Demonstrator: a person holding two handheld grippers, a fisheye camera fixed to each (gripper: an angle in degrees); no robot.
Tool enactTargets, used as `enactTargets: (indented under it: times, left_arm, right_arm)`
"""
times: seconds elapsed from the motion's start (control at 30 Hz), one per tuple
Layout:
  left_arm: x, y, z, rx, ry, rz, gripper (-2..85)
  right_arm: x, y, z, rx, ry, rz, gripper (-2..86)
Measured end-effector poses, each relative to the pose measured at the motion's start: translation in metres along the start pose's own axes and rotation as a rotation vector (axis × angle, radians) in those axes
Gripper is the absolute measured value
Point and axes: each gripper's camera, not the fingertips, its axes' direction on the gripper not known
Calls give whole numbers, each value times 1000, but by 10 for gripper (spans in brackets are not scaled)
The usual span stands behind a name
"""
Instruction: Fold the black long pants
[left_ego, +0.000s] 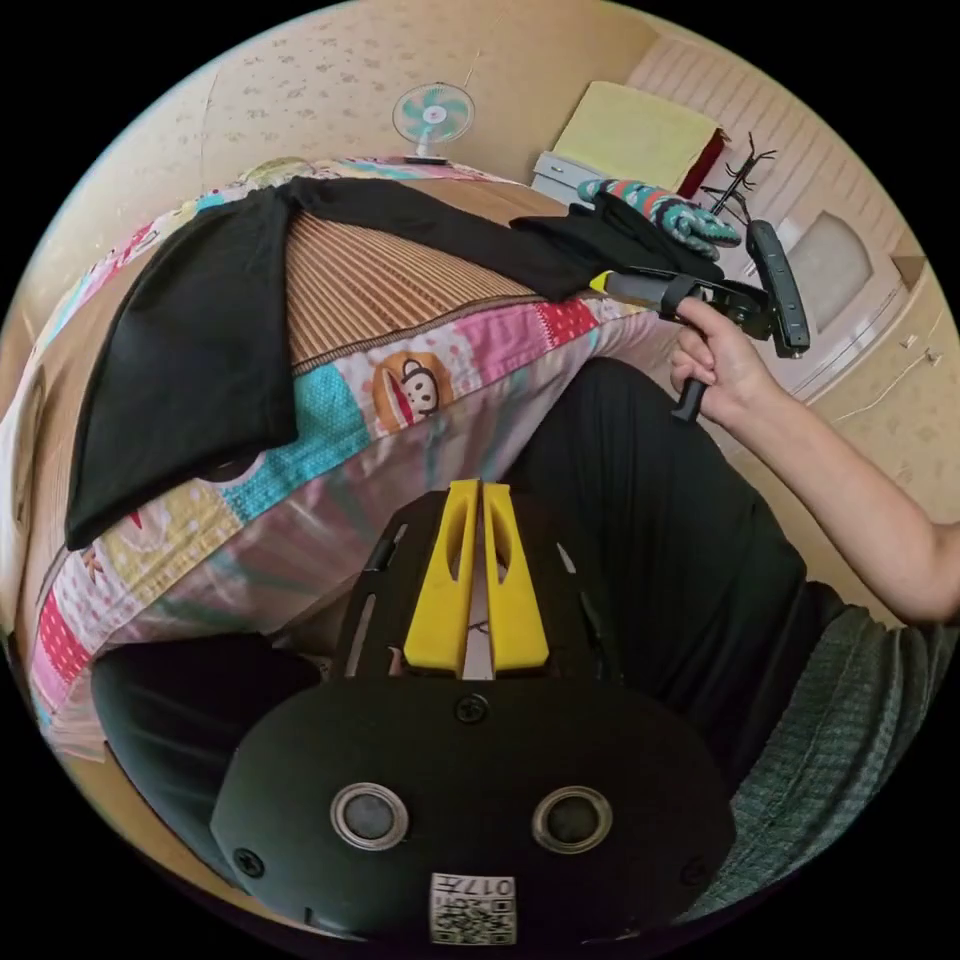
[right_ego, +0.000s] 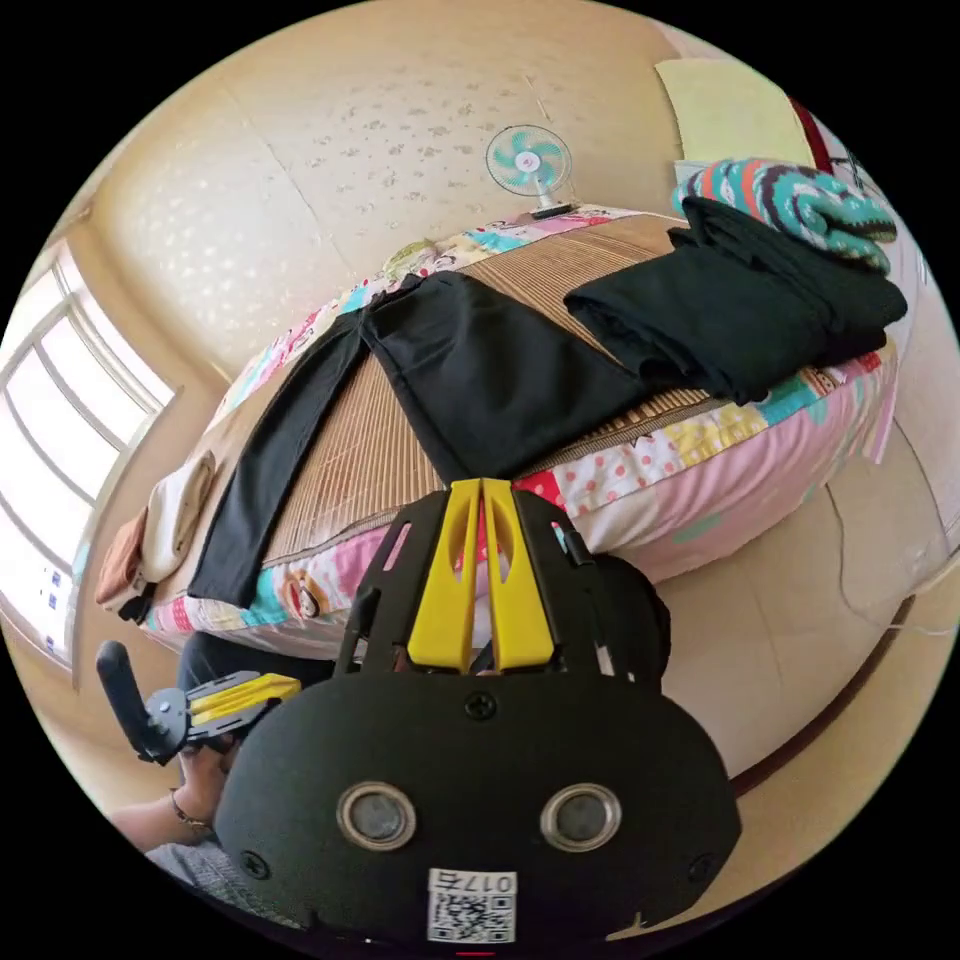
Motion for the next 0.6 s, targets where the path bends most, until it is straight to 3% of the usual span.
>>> enactTargets:
  times: [0.13, 0.27, 0.4, 0.6]
  left_arm:
    - [19, 42, 4, -25, -209, 148, -10]
    - [9, 49, -5, -47, -179, 125, -10]
    - [-10, 58, -15, -41, -182, 63, -10]
    - [-37, 60, -37, -33, -210, 8, -10]
  right_arm:
    - [-24, 22, 11, -55, 93, -96, 3]
    - [-23, 41, 0, -66, 30, -9, 3]
    - [-43, 63, -7, -114, -102, -129, 3]
    - [-51, 76, 5, -214, 56, -127, 2]
